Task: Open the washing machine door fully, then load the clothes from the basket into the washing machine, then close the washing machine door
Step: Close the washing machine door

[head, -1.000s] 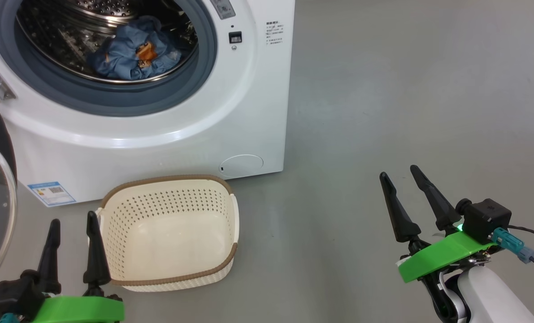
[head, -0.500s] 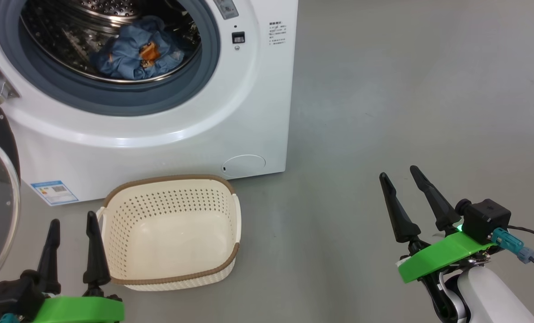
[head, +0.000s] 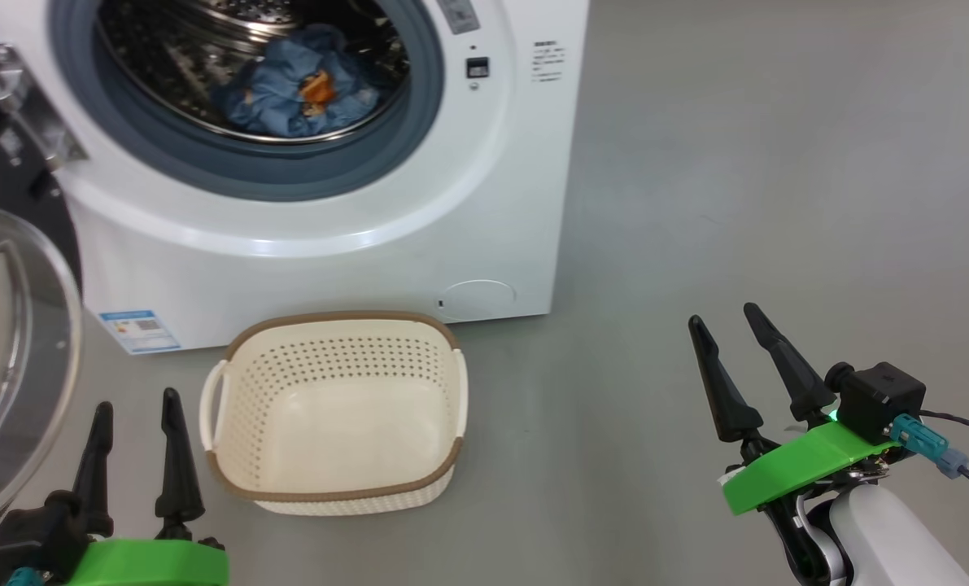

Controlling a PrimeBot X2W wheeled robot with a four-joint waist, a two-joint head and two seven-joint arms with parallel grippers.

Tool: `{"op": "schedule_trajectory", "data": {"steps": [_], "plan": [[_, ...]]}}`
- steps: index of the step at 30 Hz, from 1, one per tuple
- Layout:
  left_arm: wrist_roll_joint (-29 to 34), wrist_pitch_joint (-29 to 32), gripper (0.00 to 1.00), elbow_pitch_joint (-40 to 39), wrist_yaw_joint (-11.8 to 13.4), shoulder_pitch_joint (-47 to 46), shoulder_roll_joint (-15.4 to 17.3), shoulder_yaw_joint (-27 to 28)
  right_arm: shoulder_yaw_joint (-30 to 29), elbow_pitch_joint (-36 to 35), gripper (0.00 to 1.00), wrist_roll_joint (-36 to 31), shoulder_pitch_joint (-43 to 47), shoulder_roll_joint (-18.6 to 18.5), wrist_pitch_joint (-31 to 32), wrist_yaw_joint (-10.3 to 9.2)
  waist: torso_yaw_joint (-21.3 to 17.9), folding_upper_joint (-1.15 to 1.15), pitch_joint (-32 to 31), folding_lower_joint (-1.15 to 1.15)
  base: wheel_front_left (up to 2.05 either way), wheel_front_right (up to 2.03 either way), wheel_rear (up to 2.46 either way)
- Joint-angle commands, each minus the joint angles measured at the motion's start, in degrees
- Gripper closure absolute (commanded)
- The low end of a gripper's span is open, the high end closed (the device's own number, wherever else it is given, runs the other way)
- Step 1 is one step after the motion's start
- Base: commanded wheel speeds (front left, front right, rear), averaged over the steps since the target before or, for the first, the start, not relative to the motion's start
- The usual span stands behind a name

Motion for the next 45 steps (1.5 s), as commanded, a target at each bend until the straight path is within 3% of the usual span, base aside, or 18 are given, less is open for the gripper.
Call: {"op": "schedule_trajectory", "data": {"steps": [1, 31, 45], "plan": [[0.79, -0.36, 0.00, -1.16, 0.69, -0.88, 0.57, 1.74, 1.44, -1.08, 0.00, 0.72, 0.16, -0.23, -0.45, 0.26, 2.10, 0.00, -0.60, 0.00, 0.00, 0.00, 0.00], [0.97, -0.07, 0.00, 0.04, 2.91, 1.40, 1.08, 0.88, 4.42, 0.51, 0.00, 2.38, 1.42, -0.74, -0.45, 0.26, 22.86, 0.00, -3.97, 0.00, 0.00, 0.00, 0.00], [0.39, 0.33, 0.00, -0.72, 3.55, 2.16, 1.44, 0.42, 4.86, 0.55, 0.00, 2.52, 1.64, -0.18, -0.45, 0.26, 28.58, 0.00, -4.46, 0.00, 0.00, 0.00, 0.00]]}}
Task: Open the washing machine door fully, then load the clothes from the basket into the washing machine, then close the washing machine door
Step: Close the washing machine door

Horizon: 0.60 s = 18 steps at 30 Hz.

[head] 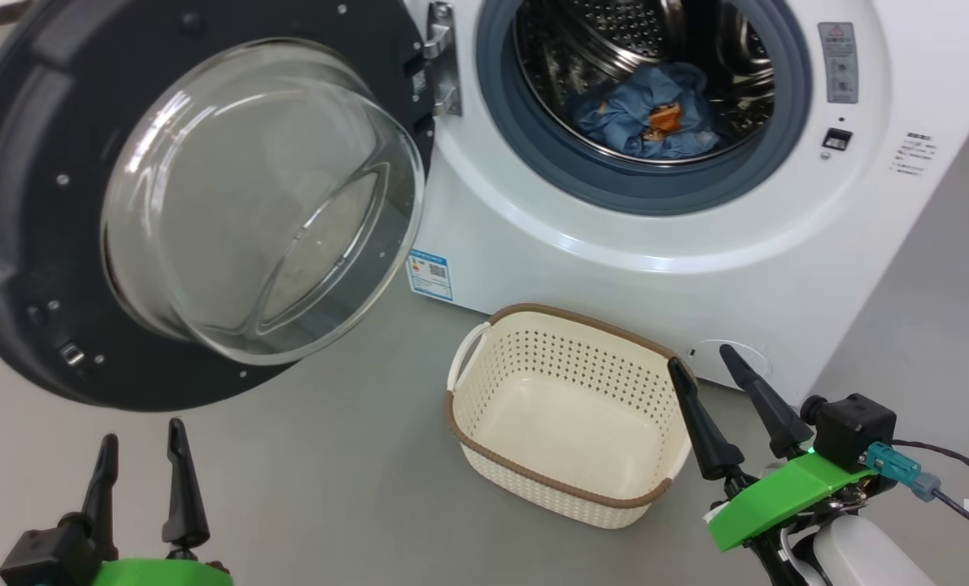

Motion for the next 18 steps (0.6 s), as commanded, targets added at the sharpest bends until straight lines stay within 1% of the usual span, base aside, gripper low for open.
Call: {"op": "schedule_trajectory", "data": {"steps": [1, 10, 18], "plan": [[-0.09, -0.19, 0.00, -1.85, 0.50, -0.18, 1.21, 1.55, 1.22, -1.19, 0.00, -0.04, -0.40, 0.13, -0.46, 0.26, 0.81, 0.00, -0.19, 0.00, 0.00, 0.00, 0.00], [-0.36, -0.19, 0.00, -1.99, 0.94, -0.17, 1.42, 1.35, 1.32, -1.00, 0.00, 0.23, -0.80, 0.17, -0.46, 0.26, 1.55, 0.00, -0.21, 0.00, 0.00, 0.00, 0.00], [-0.69, -0.22, 0.00, -2.02, 1.30, -0.27, 1.65, 1.20, 1.77, -1.16, 0.00, 0.30, -0.86, 0.38, -0.46, 0.26, 1.26, 0.00, -0.21, 0.00, 0.00, 0.00, 0.00]]}}
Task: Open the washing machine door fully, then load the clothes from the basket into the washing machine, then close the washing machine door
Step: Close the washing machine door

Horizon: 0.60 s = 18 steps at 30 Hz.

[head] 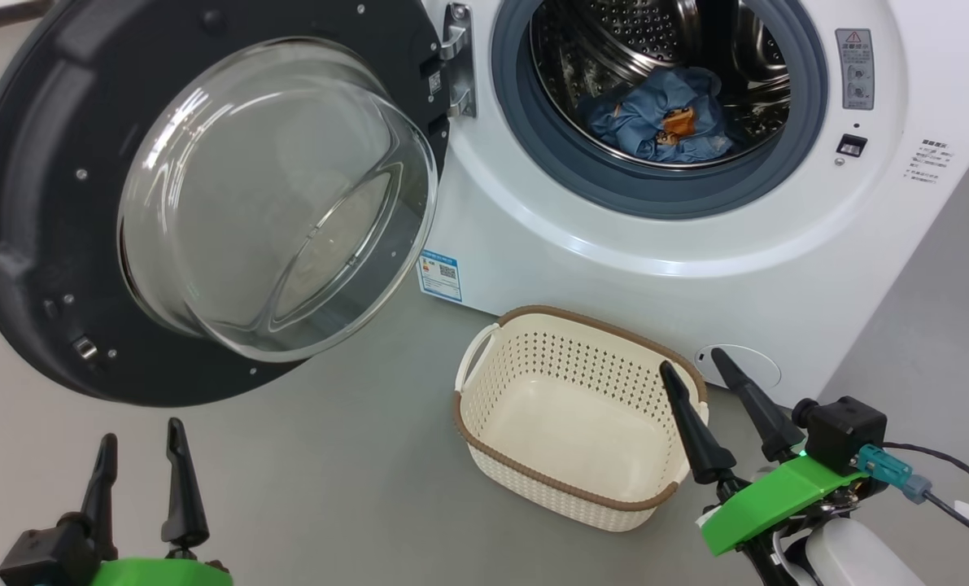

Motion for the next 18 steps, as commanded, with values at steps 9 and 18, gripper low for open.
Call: {"op": "schedule_trajectory", "data": {"steps": [9, 18], "plan": [[-0.67, -0.15, 0.68, -2.46, 0.33, -0.46, 2.35, 1.67, 1.53, -1.45, 0.00, 0.58, -0.85, -0.44, -0.46, 0.26, -1.22, 0.00, -0.17, 0.00, 0.00, 0.00, 0.00], [-2.21, 1.53, 1.00, -6.51, -0.79, -3.81, 5.30, 2.59, 1.29, -1.48, 0.00, 0.50, -0.75, -0.38, -0.46, 0.26, -2.73, 0.00, -0.25, 0.00, 0.00, 0.00, 0.00]]}}
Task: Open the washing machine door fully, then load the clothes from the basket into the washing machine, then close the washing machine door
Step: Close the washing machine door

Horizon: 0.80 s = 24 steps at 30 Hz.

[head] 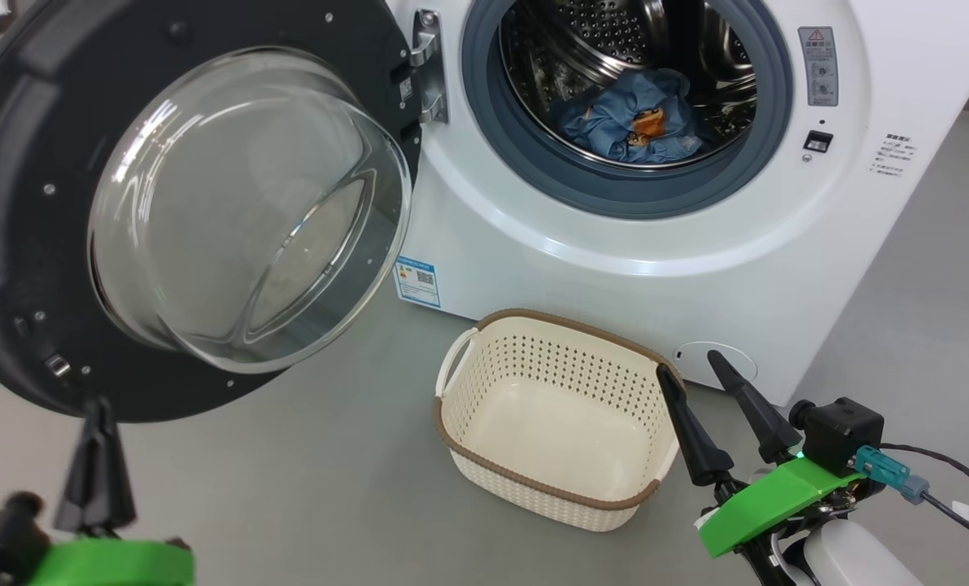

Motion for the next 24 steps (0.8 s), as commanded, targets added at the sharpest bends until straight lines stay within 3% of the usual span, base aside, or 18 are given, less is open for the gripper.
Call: {"op": "schedule_trajectory", "data": {"steps": [1, 8, 13, 18, 24], "plan": [[-1.31, 0.62, 1.00, -3.58, -0.39, -4.27, 2.52, 2.72, 0.51, -1.47, 0.00, 0.13, -0.76, -0.40, -0.46, 0.25, -0.41, 0.00, -0.05, 0.00, 0.00, 0.00, 0.00], [-8.86, 6.18, 1.00, -9.51, -1.83, -11.91, 6.78, 7.62, 0.87, -1.45, 0.00, 0.17, -0.86, -0.42, -0.46, 0.25, -2.08, 0.00, -0.01, 0.00, 0.00, 0.00, 0.00], [-16.67, 10.20, 1.00, -9.22, -2.88, -18.73, 9.90, 11.69, 1.11, -1.44, 0.00, 0.20, -0.97, -0.86, -0.46, 0.25, -3.08, 0.00, 0.32, 0.00, 0.00, 0.00, 0.00], [-27.69, 14.96, 1.00, -1.21, -3.30, -26.99, 12.40, 17.39, 1.98, -1.84, 0.00, 0.17, -1.75, -1.57, -0.46, 0.25, -4.45, 0.00, 1.51, 0.00, 0.00, 0.00, 0.00], [-36.05, 18.16, 1.00, 15.55, -3.42, -35.88, 16.99, 23.17, 2.81, -2.16, 0.00, 0.19, -3.09, -2.62, -0.46, 0.25, -6.15, 0.00, 3.42, 0.00, 0.00, 0.00, 0.00]]}}
